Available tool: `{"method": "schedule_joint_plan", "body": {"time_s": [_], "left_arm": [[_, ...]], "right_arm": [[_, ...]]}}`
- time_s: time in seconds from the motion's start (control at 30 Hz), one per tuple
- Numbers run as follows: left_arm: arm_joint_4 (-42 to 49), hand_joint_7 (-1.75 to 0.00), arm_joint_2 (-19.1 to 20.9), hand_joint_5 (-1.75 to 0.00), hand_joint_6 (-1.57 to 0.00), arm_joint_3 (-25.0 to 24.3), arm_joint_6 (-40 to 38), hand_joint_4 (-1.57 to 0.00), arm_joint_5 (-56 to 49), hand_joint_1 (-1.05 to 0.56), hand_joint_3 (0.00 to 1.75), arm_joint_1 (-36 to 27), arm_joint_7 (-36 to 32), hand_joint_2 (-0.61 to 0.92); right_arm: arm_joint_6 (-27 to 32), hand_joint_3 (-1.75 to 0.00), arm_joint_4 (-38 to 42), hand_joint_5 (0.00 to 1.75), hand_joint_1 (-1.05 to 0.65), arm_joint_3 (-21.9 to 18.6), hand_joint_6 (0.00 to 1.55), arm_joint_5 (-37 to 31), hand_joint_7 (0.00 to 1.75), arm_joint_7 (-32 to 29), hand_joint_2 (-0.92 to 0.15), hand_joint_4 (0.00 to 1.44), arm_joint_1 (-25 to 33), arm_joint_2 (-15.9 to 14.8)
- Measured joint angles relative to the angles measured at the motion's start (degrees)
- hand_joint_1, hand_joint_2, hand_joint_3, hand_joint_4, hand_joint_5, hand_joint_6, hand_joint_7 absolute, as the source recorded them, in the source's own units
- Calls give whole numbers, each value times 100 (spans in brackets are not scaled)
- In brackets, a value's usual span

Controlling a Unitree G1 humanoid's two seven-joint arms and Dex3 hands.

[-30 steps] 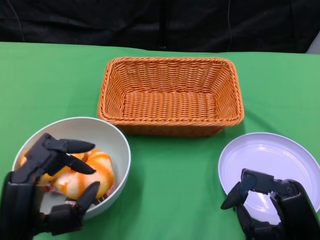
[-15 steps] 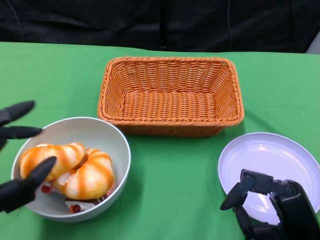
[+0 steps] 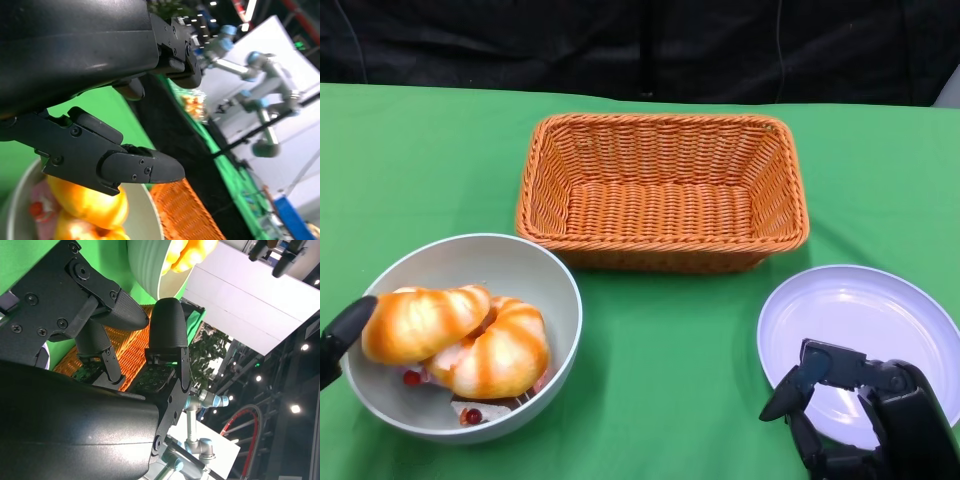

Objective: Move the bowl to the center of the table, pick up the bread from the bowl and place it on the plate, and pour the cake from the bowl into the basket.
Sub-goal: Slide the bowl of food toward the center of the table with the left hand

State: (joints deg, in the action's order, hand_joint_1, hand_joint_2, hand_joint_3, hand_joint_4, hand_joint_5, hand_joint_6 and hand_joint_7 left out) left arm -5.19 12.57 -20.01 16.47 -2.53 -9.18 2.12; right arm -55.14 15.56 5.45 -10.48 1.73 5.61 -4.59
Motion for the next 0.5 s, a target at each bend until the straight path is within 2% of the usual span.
{"method": "schedule_joint_plan", "body": {"time_s": [0.1, 0.2, 0.5], "left_arm": [[0, -31, 122, -51, -6, 20, -492, 0, 11, -62, 46, 14, 66, 92], [46, -27, 277, -49, -7, 100, -1030, 0, 69, -59, 45, 93, 245, 92], [79, -11, 678, -22, -5, 351, -2957, 0, 182, -69, 52, 526, 729, 92]], "right_arm": [[0, -149, -11, 160, -24, 0, 86, -2, 117, -9, -27, 82, 5, 1], [2, -149, -35, 161, -23, 5, 86, -2, 117, -11, -27, 82, 13, 2], [25, -149, -92, 160, -24, 13, 85, 4, 117, -11, -28, 82, 59, 1]]}}
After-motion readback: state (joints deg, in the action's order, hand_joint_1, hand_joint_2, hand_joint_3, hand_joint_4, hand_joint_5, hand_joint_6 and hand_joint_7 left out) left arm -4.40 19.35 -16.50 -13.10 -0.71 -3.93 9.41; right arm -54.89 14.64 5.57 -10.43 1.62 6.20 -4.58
